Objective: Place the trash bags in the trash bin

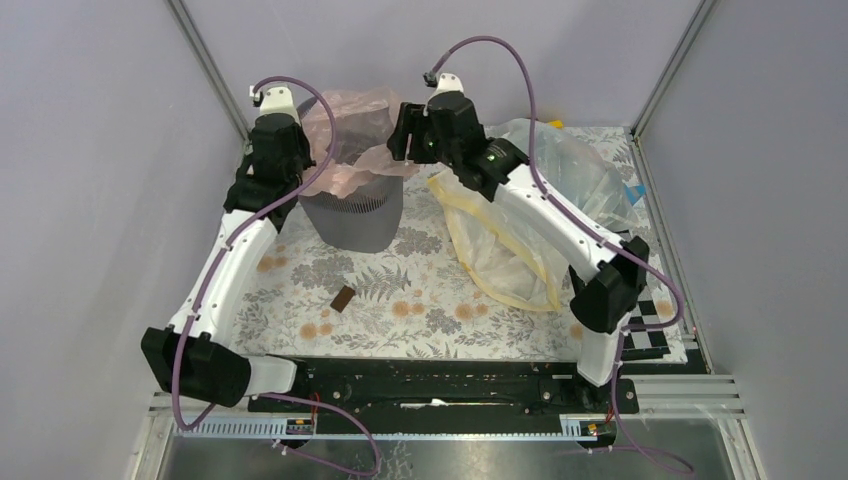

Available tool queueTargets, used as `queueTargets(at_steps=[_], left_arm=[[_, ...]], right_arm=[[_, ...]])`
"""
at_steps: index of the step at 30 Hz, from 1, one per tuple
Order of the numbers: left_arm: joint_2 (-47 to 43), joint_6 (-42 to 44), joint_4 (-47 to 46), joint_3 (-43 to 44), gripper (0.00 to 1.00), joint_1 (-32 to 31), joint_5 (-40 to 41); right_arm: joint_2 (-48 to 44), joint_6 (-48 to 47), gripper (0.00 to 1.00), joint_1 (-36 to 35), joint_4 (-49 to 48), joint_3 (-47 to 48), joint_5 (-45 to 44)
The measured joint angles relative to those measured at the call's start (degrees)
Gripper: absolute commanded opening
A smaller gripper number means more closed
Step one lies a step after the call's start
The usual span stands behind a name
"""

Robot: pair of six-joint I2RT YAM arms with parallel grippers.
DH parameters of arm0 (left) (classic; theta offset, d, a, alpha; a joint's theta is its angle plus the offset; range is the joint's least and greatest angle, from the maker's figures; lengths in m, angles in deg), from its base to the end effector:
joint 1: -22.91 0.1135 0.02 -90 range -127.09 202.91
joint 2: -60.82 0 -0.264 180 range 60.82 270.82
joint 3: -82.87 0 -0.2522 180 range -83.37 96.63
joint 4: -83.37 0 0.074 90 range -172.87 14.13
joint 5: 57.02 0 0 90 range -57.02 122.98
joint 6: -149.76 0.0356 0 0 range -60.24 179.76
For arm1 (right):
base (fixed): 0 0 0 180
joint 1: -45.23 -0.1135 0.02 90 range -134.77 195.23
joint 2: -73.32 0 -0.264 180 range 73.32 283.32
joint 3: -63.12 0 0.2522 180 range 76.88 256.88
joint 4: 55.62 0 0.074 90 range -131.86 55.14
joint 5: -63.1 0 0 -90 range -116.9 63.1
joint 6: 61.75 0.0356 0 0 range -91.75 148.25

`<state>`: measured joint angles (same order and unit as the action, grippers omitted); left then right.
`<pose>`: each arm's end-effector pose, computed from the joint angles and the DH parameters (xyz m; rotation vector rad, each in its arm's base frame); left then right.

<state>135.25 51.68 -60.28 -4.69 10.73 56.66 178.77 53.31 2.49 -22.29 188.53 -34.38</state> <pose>0.2867 -0.0472 0.4122 -0.2130 1.8535 0.1464 0.3217 0.2909 0.4288 -0.1909 1.8522 0.7186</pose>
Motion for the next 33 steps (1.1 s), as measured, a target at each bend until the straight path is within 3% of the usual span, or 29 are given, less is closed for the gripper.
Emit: queueTargets(at_steps=[5, 11, 19, 33], left_arm=[[2.3, 0.0, -2.2, -0.4, 0.0, 0.5, -1.2], [4.6, 0.2, -3.6, 0.3, 0.0, 0.6, -2.3], [3.5, 0.6, -3.9, 3.3, 0.0, 0.6, -3.5], [-5.5, -0.7, -2.7, 3.3, 0.0, 0.7, -10.6]], right_arm=[[6.1, 8.5, 0.64, -0.4, 4.8, 5.3, -2.7], [11.1, 15.6, 0.32, -2.0, 12.0, 13.2, -10.5], [11.5, 18.4, 0.0, -3.0, 16.6, 17.0, -13.0], [11.0, 10.7, 0.0, -3.1, 28.1, 21.9, -18.6]])
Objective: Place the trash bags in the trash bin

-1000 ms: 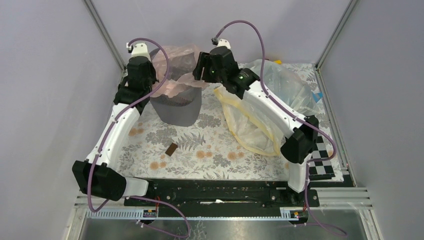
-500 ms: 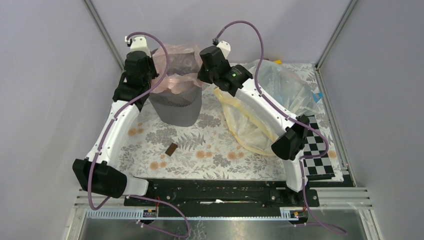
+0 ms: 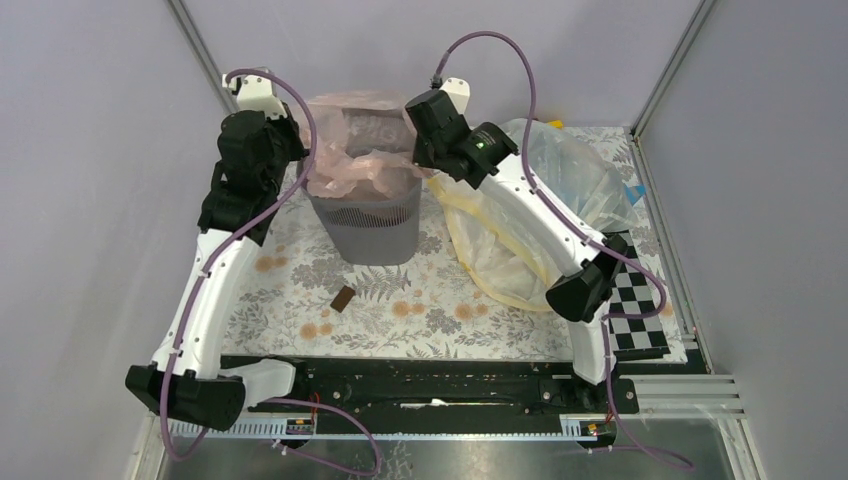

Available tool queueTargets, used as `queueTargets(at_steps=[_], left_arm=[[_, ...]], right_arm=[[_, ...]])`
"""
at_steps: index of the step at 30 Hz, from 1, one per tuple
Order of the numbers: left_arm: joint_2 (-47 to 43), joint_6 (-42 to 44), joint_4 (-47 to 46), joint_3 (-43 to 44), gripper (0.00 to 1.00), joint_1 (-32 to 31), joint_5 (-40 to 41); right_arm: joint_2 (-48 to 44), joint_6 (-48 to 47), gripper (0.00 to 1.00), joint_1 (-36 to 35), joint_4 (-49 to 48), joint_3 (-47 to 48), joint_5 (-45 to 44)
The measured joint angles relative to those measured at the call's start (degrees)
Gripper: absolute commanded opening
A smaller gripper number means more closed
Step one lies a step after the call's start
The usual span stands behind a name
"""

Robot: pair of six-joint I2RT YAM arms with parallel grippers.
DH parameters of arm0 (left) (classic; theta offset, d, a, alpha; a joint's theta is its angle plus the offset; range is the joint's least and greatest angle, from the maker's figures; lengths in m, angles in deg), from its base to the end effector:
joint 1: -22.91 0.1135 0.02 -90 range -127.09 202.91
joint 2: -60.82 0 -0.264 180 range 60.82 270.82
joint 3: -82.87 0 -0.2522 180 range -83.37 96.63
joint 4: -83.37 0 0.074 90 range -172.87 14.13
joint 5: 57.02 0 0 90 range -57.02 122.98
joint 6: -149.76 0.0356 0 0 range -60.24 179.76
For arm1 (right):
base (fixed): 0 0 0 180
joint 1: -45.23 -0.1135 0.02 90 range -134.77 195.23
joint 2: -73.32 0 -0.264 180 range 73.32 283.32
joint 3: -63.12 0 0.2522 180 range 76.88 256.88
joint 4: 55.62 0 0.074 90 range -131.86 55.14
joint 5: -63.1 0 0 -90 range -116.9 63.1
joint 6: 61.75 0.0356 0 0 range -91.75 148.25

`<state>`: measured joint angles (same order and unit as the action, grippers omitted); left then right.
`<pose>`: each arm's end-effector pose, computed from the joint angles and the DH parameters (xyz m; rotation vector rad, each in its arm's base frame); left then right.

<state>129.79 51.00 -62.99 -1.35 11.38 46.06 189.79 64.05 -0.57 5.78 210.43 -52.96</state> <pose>0.2547 -0.0437 0.4607 -0.1302 1.6824 -0.0729 0.3218 0.3085 0.4252 0.0912 2.0678 0.4059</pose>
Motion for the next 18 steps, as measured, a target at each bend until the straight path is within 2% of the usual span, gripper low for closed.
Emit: queueTargets(at_steps=[8, 9, 11, 12, 15, 18], left_arm=[[-4.6, -3.2, 2.8, 0.0, 0.0, 0.0, -8.2], [-5.3, -3.5, 3.0, 0.0, 0.0, 0.0, -8.9], [-6.5, -4.3, 3.3, 0.0, 0.0, 0.0, -10.7], [-6.9, -4.6, 3.4, 0.1, 0.0, 0.0, -11.4], [-7.5, -5.7, 3.7, 0.3, 0.0, 0.0, -13.5], [-7.6, -6.5, 4.1, 0.3, 0.0, 0.0, -14.7]], right_arm=[[-11.0, -4.1, 0.0, 0.0, 6.4, -8.1, -2.0], [-12.8, -4.5, 0.03, 0.0, 7.2, -9.0, -2.5], [-15.3, -5.4, 0.24, 0.0, 8.2, -9.7, -3.3], [-16.5, -5.9, 0.29, 0.0, 8.6, -9.8, -3.5], [-19.8, -7.3, 0.36, 0.0, 8.5, -11.0, -3.6], [-24.1, -8.9, 0.33, 0.0, 7.3, -15.1, -4.0]])
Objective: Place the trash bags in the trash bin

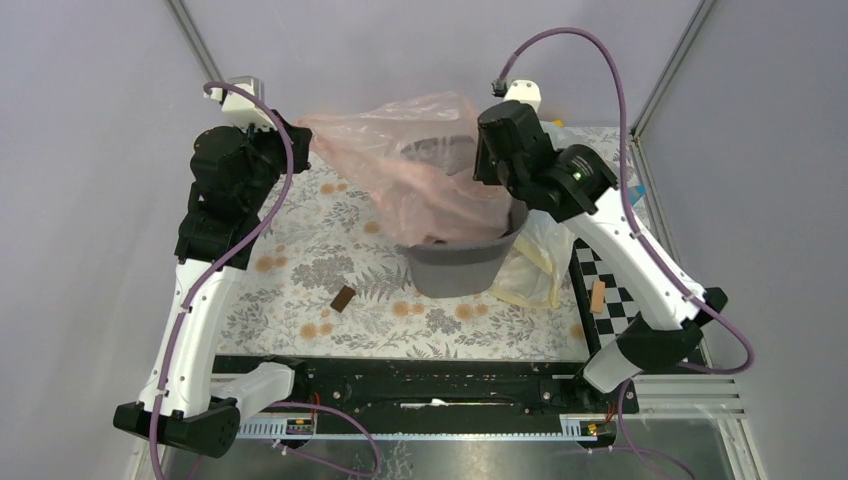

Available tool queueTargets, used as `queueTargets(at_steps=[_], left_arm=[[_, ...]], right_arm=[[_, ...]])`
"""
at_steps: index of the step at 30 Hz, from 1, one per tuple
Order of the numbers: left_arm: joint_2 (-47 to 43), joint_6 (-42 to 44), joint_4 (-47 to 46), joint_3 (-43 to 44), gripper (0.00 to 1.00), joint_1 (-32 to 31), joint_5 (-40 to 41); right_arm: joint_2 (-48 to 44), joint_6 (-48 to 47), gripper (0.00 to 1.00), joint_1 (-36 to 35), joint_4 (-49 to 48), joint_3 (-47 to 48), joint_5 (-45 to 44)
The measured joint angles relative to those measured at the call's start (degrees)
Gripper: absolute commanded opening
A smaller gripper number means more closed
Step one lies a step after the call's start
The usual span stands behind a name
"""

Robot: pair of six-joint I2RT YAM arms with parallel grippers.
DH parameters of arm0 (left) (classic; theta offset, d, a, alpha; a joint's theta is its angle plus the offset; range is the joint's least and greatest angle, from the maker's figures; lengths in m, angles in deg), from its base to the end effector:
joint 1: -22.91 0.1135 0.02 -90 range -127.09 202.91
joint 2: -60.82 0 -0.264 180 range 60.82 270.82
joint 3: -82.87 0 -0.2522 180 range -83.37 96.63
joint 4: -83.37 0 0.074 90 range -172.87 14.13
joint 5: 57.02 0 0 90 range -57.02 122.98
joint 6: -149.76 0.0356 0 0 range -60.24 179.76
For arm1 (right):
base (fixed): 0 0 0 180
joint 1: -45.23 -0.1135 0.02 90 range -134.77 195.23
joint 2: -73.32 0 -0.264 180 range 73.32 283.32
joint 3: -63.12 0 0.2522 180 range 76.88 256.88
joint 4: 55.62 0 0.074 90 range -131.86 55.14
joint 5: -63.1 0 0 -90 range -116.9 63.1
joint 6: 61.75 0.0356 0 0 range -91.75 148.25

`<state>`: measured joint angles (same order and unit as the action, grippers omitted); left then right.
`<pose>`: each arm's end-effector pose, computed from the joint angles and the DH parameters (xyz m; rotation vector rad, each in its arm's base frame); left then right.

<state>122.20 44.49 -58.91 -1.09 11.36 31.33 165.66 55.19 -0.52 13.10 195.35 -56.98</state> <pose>0.2060 -0.0431 0.4828 -0.0308 1.6375 -0.3830 0.2334 0.2140 0.4885 -0.0134 2.0111 0.2659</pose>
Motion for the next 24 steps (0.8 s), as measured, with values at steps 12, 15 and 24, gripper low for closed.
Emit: queueTargets(at_steps=[12, 15, 24], left_arm=[[-0.8, -4.3, -2.2, -2.3, 0.0, 0.0, -6.5], [-0.8, -5.6, -3.2, -3.0, 0.0, 0.0, -8.4], [0.4, -8.2, -4.3, -3.2, 0.0, 0.0, -12.5]], right_arm=[[-8.0, -3.2, 0.5, 1.8, -1.9, -12.2, -1.1], [-8.2, -4.3, 0.35, 2.6, -2.0, -12.3, -2.6], [-10.9, -6.6, 0.01, 6.2, -1.0, -12.8, -3.4]])
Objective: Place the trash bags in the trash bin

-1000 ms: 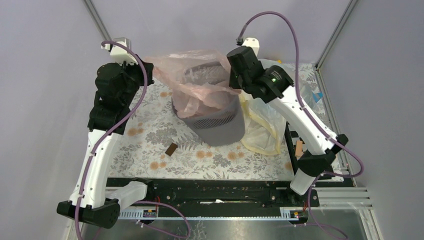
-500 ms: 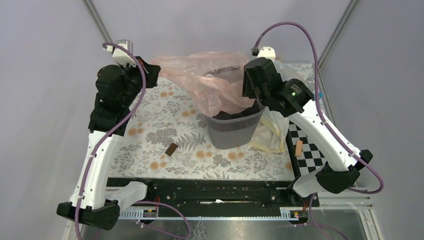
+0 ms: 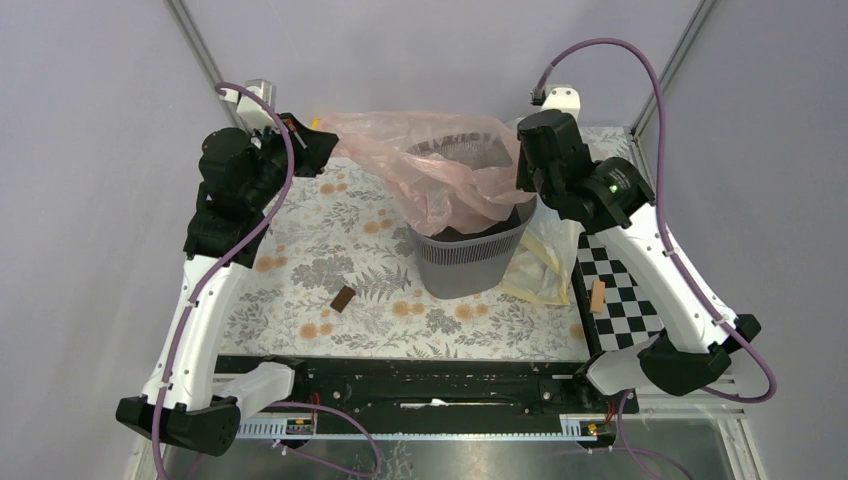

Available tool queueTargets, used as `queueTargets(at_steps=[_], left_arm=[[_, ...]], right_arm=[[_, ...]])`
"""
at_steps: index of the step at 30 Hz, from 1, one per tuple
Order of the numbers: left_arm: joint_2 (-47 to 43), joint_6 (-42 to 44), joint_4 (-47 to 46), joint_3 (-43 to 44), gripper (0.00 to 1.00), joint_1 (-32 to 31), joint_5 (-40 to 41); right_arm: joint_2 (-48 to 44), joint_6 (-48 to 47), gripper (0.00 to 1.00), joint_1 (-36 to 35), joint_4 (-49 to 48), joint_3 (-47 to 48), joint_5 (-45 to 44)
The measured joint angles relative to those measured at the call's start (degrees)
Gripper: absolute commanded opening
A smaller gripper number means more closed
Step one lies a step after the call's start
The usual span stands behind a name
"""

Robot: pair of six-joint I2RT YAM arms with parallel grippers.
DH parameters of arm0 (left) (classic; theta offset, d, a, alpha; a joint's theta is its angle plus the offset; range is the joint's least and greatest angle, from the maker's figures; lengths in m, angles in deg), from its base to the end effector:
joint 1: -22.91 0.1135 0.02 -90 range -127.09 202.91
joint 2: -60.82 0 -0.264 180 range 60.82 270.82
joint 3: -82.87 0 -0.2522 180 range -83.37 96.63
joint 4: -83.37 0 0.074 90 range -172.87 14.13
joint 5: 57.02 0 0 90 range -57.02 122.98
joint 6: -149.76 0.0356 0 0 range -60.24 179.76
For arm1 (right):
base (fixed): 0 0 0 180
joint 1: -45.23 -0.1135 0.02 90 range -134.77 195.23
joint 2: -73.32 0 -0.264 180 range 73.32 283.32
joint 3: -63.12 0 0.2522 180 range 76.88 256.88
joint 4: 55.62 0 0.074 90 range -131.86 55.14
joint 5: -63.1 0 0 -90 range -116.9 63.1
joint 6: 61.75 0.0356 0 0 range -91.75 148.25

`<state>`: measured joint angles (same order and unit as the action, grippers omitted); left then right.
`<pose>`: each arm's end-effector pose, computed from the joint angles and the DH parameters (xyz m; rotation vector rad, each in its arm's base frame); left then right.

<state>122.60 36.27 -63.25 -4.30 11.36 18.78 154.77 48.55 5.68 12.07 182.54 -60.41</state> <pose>0.2135 -0.0525 0.4718 0.0245 1.6517 -0.6689 0.2204 0.1565 0.4783 0.0101 1.9974 0.0565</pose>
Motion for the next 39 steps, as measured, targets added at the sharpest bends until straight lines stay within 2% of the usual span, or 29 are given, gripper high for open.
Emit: queueTargets(at_steps=[4, 8, 12, 19, 20, 22, 28, 34, 39], left_arm=[[0.0, -0.6, 0.1, 0.0, 0.0, 0.0, -1.7], [0.0, -0.9, 2.1, 0.0, 0.0, 0.0, -4.4], [-0.8, -1.6, 4.3, -0.7, 0.0, 0.0, -7.5], [-5.5, -2.5, 4.8, -7.2, 0.0, 0.0, -10.7], [-5.5, -2.8, 4.7, -7.5, 0.0, 0.0, -11.2], [-5.4, -3.4, 4.6, -7.8, 0.0, 0.0, -12.0], [-5.4, -4.9, 3.7, -7.9, 0.0, 0.0, -14.4], [-5.4, -6.3, 2.4, -7.9, 0.0, 0.0, -16.0], [-5.4, -7.2, 1.0, -7.9, 0.0, 0.0, -17.1]], right_arm=[[0.0, -1.0, 0.01, 0.9, 4.9, 3.3, 0.3], [0.0, -1.4, 0.06, 1.4, 11.3, 7.9, 0.0], [-2.4, -1.4, 0.11, 1.6, 15.2, 6.0, -0.1], [-5.4, -0.9, 0.32, 2.6, 18.1, 0.3, -2.4], [-5.4, -0.9, 0.38, 2.7, 18.2, 0.1, -3.3], [-5.4, -0.6, 0.59, 3.0, 18.5, -0.1, -4.9], [-7.4, 0.0, 0.87, 3.1, 18.2, -1.9, -6.2], [-12.3, -0.7, 0.99, 3.2, 14.6, -8.0, -2.8], [-18.8, -4.2, 1.0, 3.2, 7.7, -11.8, 0.8]])
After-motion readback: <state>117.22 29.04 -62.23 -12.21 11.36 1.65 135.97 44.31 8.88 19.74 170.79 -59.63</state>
